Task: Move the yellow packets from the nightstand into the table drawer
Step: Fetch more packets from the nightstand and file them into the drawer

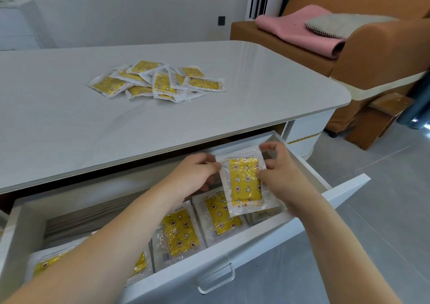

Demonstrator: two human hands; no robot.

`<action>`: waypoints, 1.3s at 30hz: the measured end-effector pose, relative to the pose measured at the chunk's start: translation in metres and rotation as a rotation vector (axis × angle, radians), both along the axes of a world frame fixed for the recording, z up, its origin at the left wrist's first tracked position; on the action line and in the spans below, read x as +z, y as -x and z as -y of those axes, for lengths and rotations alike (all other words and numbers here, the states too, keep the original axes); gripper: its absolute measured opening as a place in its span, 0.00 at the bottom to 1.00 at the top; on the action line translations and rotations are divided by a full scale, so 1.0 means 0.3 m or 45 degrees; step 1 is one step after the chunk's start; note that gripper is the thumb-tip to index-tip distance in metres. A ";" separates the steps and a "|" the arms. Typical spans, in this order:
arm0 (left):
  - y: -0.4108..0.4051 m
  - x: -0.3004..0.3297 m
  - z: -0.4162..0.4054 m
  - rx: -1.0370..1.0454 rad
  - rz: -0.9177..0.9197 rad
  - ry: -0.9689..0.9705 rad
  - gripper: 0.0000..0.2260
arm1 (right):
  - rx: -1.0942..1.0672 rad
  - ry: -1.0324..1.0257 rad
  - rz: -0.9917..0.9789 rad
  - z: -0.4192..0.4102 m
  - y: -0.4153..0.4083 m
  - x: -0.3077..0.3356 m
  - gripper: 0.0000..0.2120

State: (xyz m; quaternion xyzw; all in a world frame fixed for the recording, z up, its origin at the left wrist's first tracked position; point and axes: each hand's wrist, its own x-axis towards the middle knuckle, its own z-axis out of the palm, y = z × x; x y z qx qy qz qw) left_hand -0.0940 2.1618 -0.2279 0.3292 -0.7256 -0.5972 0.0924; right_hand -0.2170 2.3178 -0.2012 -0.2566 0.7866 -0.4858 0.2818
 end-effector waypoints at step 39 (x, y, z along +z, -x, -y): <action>-0.205 -0.001 0.055 -0.413 0.939 1.144 0.13 | 0.214 -0.294 -0.646 0.066 -0.134 -0.021 0.20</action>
